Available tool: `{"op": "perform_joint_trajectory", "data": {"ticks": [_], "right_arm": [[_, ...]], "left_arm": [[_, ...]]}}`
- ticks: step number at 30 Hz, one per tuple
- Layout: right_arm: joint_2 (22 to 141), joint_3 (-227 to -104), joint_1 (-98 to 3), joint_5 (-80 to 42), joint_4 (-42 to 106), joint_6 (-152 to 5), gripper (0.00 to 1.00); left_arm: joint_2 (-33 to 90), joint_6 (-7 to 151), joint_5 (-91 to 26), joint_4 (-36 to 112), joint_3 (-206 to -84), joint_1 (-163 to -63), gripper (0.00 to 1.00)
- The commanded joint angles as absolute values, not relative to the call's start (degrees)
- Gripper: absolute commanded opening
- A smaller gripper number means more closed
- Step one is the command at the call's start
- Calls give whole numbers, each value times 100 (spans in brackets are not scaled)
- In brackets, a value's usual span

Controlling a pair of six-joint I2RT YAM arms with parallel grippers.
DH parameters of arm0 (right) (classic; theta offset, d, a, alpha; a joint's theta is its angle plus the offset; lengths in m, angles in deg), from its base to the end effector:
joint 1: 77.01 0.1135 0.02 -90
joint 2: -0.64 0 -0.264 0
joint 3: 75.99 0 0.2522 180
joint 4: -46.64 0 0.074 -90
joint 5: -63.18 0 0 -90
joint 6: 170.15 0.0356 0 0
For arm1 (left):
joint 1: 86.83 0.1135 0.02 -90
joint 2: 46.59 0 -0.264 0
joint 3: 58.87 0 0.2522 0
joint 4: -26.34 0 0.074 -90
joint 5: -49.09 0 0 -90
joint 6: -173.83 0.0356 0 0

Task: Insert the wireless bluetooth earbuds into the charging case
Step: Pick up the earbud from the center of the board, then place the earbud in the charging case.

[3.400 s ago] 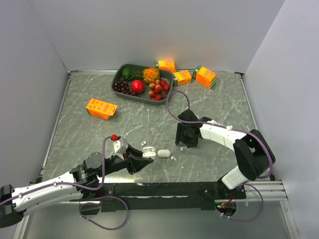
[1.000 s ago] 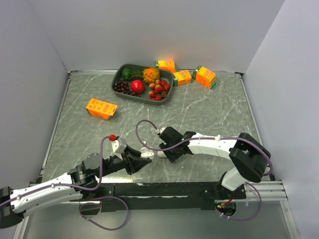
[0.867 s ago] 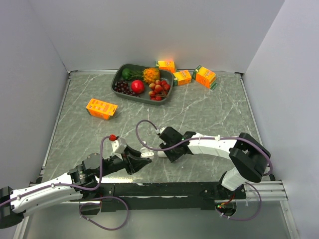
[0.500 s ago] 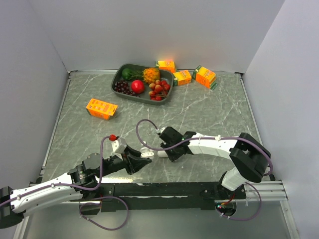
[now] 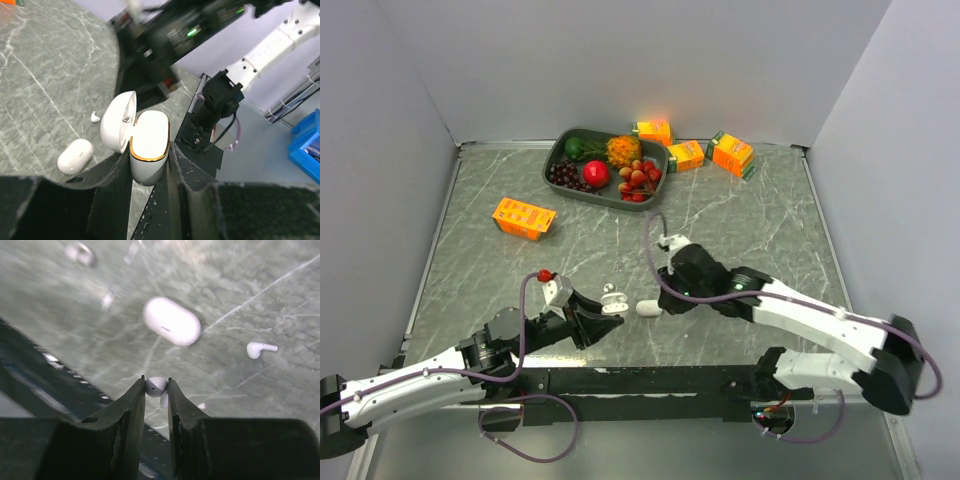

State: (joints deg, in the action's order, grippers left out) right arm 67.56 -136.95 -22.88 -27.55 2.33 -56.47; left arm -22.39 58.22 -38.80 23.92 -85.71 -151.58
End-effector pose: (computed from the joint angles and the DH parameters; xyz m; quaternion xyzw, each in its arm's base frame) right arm 0.1395 0.1921 0.2459 -0.2449 0.9080 0.2087 0.2682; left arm 0.0587 -0.1274 0.2430 0.2389 0.6315 -0.5319 0.5110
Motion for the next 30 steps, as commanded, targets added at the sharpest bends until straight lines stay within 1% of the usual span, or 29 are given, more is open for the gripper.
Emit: {"op": "perform_joint_trajectory", "data": {"ticks": [1,2,3,8,10,11,13,14,15,16,22,25,30], "right_arm": [[5699,-13923,-2252,-2708,483,-5020,14],[5594,-13993,-2260,-2717,597,-4966,4],[5471,-14063,-2261,-2769,711,-4913,0],[5478,-14625,-2252,-2927,1318,-4834,0],[5435,-14644,-2261,-2989,1607,-4808,0],[5391,-14548,-2261,-3007,2044,-4816,0],[5233,-14407,-2261,-3086,2529,-4790,0],[5189,-14224,-2252,-3103,3063,-4807,0],[5093,-14126,-2243,-3069,3259,-4851,0],[5066,-14065,-2226,-3103,3496,-4930,0],[4793,-13379,-1998,-3542,4868,-5544,0],[4696,-13098,-1857,-3771,5334,-5887,0],[4687,-13009,-1654,-3737,5590,-6292,0]], "left_arm": [[-2146,5790,-4073,1928,-8573,-15187,1],[-2093,5816,-4230,1788,-8590,-15187,1],[-2041,5825,-4345,1726,-8608,-15187,1],[-1698,5983,-5012,1077,-8652,-15187,1],[-1593,6079,-5189,786,-8608,-15178,1],[-1557,6254,-5259,532,-8486,-15187,1],[-1443,6457,-5383,-206,-8327,-15178,1],[-1382,6701,-5392,-452,-8187,-15178,1],[-1311,6817,-5409,-890,-8125,-15187,1],[-1171,6923,-5418,-1024,-8090,-15187,1],[-530,7249,-5216,-1315,-8388,-15160,1],[-284,7258,-5085,-1491,-8520,-15117,1],[42,7407,-4838,-1904,-8590,-15064,1]]}}
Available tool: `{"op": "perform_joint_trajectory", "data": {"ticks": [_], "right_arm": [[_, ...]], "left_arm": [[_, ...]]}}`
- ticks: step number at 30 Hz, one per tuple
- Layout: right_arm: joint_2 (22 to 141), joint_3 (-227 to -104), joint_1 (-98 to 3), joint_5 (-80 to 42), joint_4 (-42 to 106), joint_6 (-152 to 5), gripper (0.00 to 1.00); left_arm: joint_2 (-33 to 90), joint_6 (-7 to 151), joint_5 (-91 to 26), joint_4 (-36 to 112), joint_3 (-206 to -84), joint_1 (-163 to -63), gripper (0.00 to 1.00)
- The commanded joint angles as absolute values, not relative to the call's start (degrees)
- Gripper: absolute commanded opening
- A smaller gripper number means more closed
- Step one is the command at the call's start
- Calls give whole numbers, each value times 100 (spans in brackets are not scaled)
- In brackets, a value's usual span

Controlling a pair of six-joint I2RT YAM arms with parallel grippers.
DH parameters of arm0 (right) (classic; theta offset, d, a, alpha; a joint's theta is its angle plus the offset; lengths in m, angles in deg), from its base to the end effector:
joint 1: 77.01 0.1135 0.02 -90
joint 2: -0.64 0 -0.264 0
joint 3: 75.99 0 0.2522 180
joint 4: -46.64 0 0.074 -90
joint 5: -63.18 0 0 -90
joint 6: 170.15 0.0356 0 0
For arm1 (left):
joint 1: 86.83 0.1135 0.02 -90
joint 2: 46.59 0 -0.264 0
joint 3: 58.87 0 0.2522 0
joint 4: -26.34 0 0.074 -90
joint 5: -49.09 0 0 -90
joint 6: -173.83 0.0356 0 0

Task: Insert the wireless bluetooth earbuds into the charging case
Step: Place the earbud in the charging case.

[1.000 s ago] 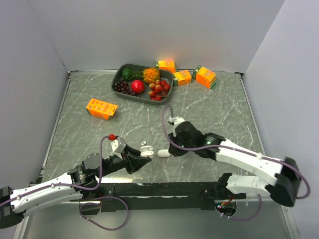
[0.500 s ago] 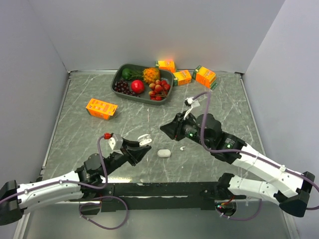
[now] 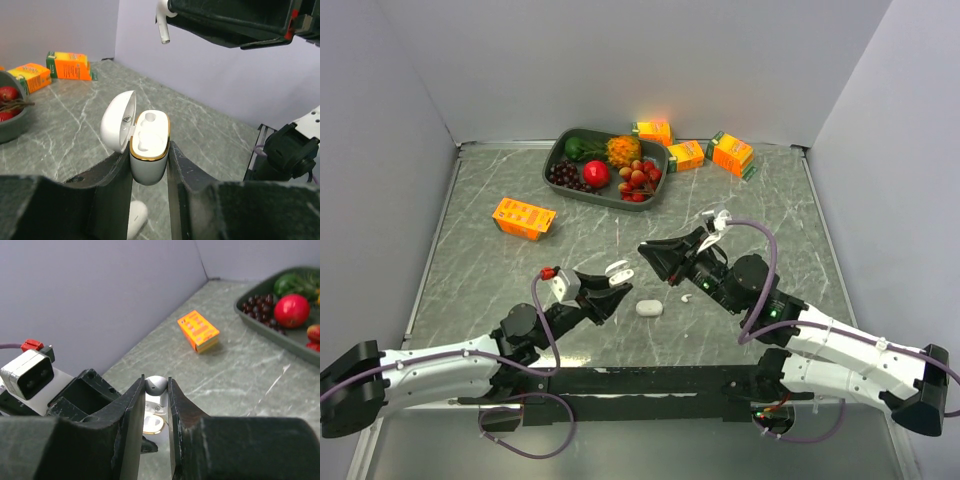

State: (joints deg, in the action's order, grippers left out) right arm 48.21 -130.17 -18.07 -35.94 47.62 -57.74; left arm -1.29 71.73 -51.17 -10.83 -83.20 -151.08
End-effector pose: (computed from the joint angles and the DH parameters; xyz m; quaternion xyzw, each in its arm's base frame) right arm 0.1083 0.1689 0.3518 -0.1490 0.6423 0.4491 0.6029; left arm 0.0815 -0.1544 0.2413 0.1986 0.5686 -0.4501 0.6593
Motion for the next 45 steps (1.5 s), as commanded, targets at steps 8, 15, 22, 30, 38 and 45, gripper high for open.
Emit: {"op": "perform_joint_trajectory", "data": {"ticks": [8,15,22,30,38,45], "right_arm": [[4670,-12842,-1233,-3973,5564,-6829,0],[4661,-12702,-1039,-4307,5459,-7066,0],[4626,-12596,-995,-4369,5511,-7057,0],[4687,-12605,-960,-4343,5538,-7022,0],[4793,-12658,-925,-4299,5494,-6978,0],[4872,-12719,-916,-4255,5292,-6908,0]], "left_arm": [[280,7504,-4741,-2028,-8687,-15029,1],[429,7337,-4794,-1905,-8924,-15028,1],[465,7214,-4733,-1702,-9091,-15020,1],[456,7143,-4698,-1641,-9074,-15020,1],[438,7161,-4680,-1624,-9074,-15029,1],[403,7152,-4636,-1615,-9100,-15020,1]]}}
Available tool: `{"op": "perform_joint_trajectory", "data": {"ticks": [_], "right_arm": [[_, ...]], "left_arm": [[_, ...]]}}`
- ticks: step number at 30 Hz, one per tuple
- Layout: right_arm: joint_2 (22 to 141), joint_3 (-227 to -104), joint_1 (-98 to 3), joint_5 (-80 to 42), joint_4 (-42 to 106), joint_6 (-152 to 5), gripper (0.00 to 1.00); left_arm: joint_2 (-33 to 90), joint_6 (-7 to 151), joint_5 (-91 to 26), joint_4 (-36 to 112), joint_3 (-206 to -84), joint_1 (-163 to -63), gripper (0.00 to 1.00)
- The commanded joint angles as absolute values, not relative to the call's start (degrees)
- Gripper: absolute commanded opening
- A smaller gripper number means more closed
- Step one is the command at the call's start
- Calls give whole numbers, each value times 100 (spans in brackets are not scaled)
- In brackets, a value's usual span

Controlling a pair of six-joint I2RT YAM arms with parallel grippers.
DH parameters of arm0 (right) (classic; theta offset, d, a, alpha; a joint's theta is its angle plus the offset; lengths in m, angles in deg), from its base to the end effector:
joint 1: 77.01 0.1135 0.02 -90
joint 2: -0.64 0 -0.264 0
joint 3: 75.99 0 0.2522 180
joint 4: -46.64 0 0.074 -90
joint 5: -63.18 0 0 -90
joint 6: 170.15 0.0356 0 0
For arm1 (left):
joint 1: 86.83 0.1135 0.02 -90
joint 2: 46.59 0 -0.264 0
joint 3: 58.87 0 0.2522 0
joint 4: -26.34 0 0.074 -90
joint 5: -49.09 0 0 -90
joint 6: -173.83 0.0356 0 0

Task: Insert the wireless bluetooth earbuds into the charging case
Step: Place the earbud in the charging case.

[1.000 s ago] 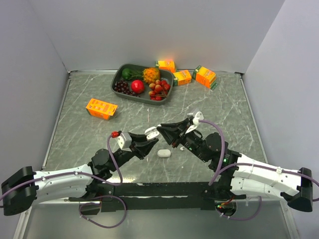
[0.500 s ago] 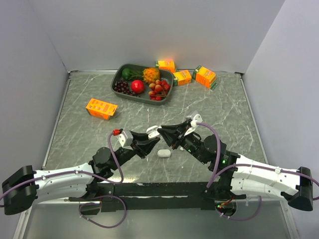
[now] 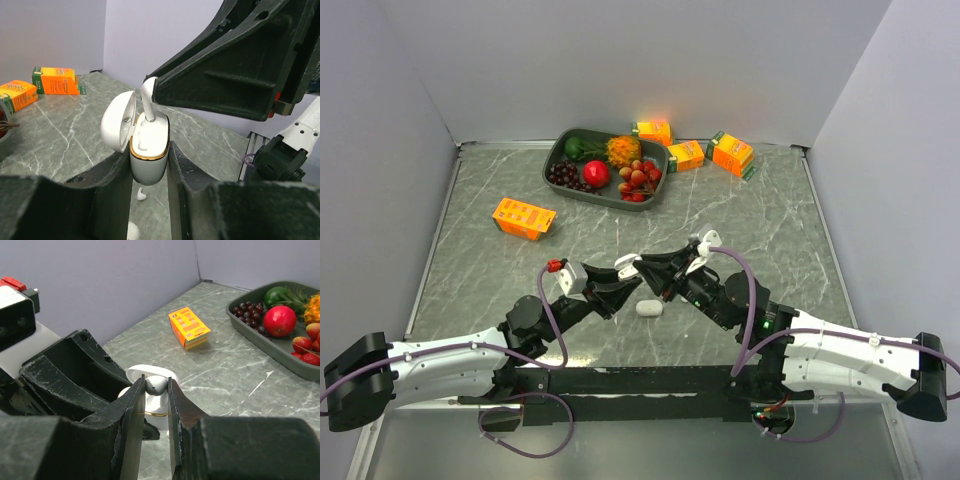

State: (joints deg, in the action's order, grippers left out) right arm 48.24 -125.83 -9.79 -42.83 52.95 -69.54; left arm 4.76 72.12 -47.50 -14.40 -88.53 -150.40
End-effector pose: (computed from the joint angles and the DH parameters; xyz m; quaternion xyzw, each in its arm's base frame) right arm 0.0869 0.1815 0.3344 -0.2134 0.6189 0.4007 0.6410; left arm 0.0895 -0.1709 0.2622 0.2113 0.5415 -0.4701 0.6642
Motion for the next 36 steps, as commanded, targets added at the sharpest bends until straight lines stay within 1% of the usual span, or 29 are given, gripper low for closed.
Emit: {"op": "perform_joint_trajectory", "data": {"ticks": [1,7,8,10,11,13,14,17,21,25,30,32,34,35,36], "right_arm": [[4872,-12719,-924,-4246,5266,-6908,0],[4837,-12754,-925,-4290,5081,-6899,0],[4837,-12754,-916,-4325,5063,-6882,9],[4828,-12807,-916,-4352,5002,-6864,18],[4811,-12824,-916,-4386,4967,-6864,26],[4775,-12833,-925,-4404,4949,-6864,34],[4775,-12868,-916,-4422,4888,-6864,39],[4766,-12947,-907,-4483,4808,-6873,48],[4705,-13000,-898,-4501,4738,-6899,52],[4696,-13053,-863,-4510,4694,-6908,54],[4495,-13299,-828,-4650,4527,-6873,62],[4337,-13456,-819,-4965,4343,-6855,65],[4195,-13606,-837,-5255,4054,-6786,68],[4213,-13885,-889,-5744,3330,-6715,68],[4335,-14045,-968,-5871,2888,-6628,68]], "left_arm": [[403,7152,-4645,-1615,-9100,-15020,1],[394,7144,-4654,-1632,-9091,-15028,1],[394,7161,-4654,-1624,-9091,-15020,1],[377,7161,-4662,-1597,-9100,-15020,1],[386,7178,-4688,-1588,-9091,-15020,1],[377,7187,-4697,-1588,-9082,-15029,1],[368,7187,-4698,-1580,-9082,-15020,1],[359,7187,-4733,-1588,-9065,-15020,1],[368,7196,-4750,-1623,-9047,-15020,1],[386,7196,-4741,-1632,-9056,-15028,1],[394,7240,-4794,-1659,-9038,-15028,1],[359,7266,-4812,-1624,-9012,-15020,1],[316,7258,-4821,-1545,-8995,-15020,1],[254,7258,-4821,-1510,-8968,-15020,1],[210,7258,-4829,-1387,-8951,-15020,1]]}}
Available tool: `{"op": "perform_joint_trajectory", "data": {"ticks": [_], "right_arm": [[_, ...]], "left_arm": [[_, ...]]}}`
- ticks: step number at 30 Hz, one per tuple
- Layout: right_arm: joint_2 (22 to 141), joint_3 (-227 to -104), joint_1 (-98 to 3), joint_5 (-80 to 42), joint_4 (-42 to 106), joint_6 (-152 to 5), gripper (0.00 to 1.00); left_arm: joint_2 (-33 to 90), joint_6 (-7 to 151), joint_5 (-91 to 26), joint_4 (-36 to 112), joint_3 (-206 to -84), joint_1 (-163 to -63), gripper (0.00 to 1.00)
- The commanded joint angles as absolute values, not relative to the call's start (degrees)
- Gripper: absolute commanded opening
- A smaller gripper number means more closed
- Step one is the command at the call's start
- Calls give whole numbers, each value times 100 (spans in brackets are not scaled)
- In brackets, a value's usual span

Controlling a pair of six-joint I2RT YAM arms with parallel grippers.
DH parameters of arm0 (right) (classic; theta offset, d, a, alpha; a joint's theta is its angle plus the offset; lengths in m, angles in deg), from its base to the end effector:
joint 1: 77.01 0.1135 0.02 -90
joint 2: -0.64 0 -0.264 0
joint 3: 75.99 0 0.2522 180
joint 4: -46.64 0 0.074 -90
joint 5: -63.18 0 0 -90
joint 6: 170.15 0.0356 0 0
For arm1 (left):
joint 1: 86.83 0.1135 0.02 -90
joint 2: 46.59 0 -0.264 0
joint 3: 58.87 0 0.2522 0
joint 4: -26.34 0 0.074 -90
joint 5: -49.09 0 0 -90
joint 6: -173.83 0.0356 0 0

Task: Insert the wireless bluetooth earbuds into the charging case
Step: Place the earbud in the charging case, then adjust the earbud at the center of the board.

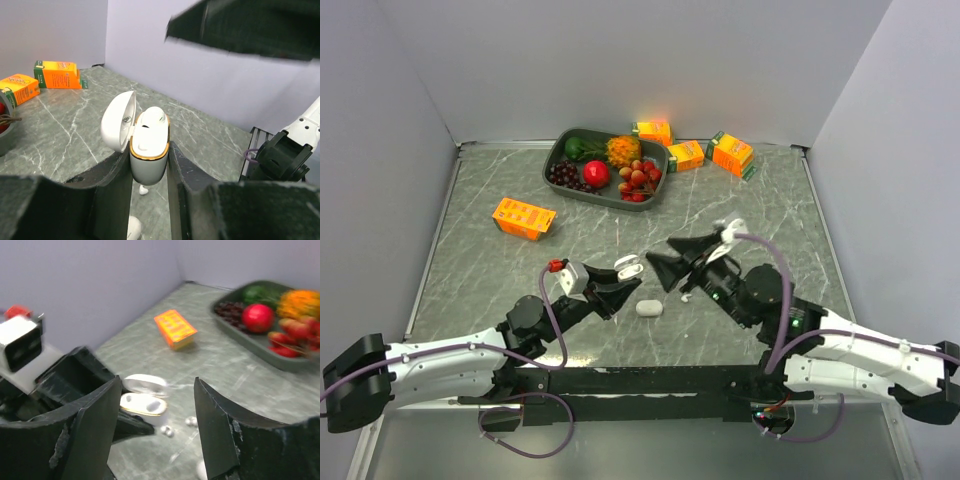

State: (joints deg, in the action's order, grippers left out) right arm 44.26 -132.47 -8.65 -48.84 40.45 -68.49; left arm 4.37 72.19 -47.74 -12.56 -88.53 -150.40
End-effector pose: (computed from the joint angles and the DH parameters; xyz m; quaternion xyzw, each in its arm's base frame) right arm 0.0792 0.1634 0.3642 -0.1843 0.6420 0.3742 0.6433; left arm 0.0897 -0.1709 0.2600 0.2149 0.5511 -0.4637 0.6596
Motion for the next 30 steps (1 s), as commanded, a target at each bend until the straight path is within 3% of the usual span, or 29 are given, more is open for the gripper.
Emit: {"op": "perform_joint_trajectory", "data": {"ticks": [1,5,10,18,30], "right_arm": [[4423,-14168,-1064,-5942,2448,-6453,68],[4810,-14329,-2012,-5269,497,-5381,68],[5416,-13705,-3278,-3765,-166,-4588,66],[6997,-13677,-3394,-2866,-465,-5035,64],[7552,-13291,-3631,-2823,140,-4501,49]], "left_arm": [[158,7266,-4829,-1325,-8933,-15020,1],[-281,7258,-4803,-1018,-8775,-15020,1],[-852,7152,-4768,-456,-8643,-15028,1],[-1240,7003,-4768,-156,-8476,-15029,1],[-1539,6950,-4706,29,-8423,-15037,1]]}}
